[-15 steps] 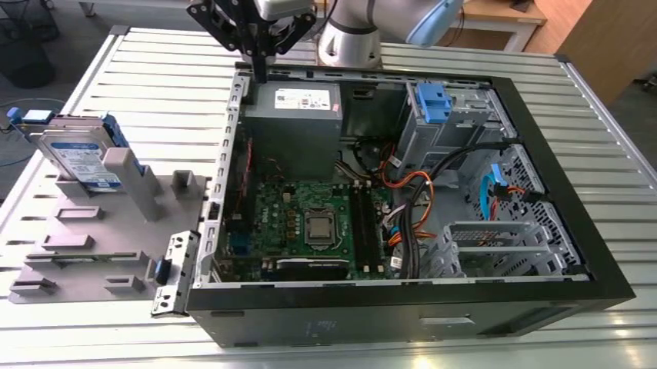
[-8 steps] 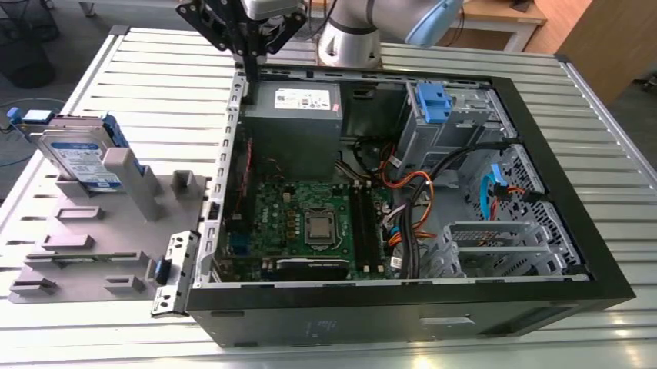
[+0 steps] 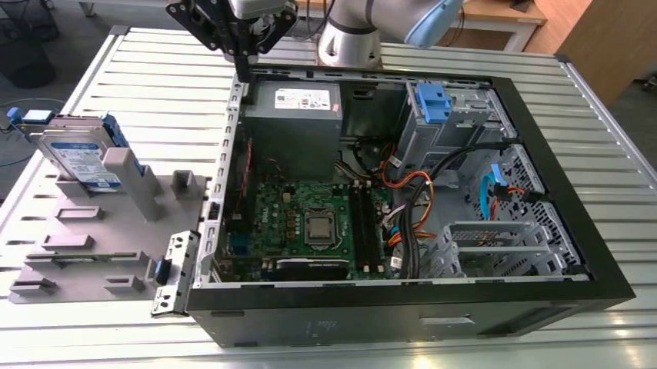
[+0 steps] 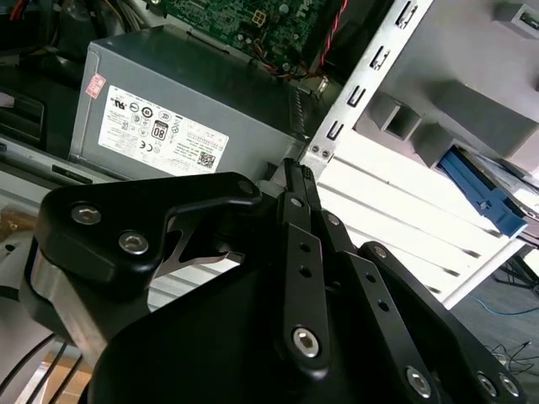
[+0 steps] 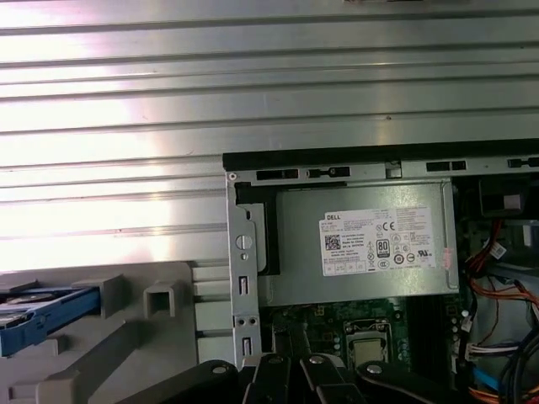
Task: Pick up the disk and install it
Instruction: 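Reach for the disk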
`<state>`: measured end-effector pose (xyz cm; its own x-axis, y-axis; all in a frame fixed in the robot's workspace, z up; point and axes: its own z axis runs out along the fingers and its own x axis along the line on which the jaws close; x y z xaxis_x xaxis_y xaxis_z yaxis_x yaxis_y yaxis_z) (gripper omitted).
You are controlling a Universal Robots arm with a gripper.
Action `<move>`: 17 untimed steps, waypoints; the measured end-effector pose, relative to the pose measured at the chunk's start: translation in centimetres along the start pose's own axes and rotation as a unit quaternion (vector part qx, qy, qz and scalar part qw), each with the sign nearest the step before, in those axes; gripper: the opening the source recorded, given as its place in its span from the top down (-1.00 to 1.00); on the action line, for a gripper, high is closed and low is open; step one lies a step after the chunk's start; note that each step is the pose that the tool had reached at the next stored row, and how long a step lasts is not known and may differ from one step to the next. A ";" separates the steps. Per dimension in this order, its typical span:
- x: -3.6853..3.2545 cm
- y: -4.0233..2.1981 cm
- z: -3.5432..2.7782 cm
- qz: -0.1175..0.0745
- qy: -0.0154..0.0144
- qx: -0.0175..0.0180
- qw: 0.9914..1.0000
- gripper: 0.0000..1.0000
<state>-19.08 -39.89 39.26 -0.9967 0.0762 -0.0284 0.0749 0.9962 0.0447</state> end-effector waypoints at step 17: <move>2.39 -0.18 -0.05 0.000 -0.001 0.000 1.000 0.79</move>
<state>-21.48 -39.89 39.23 -0.9966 0.0762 -0.0299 0.0748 0.9962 0.0448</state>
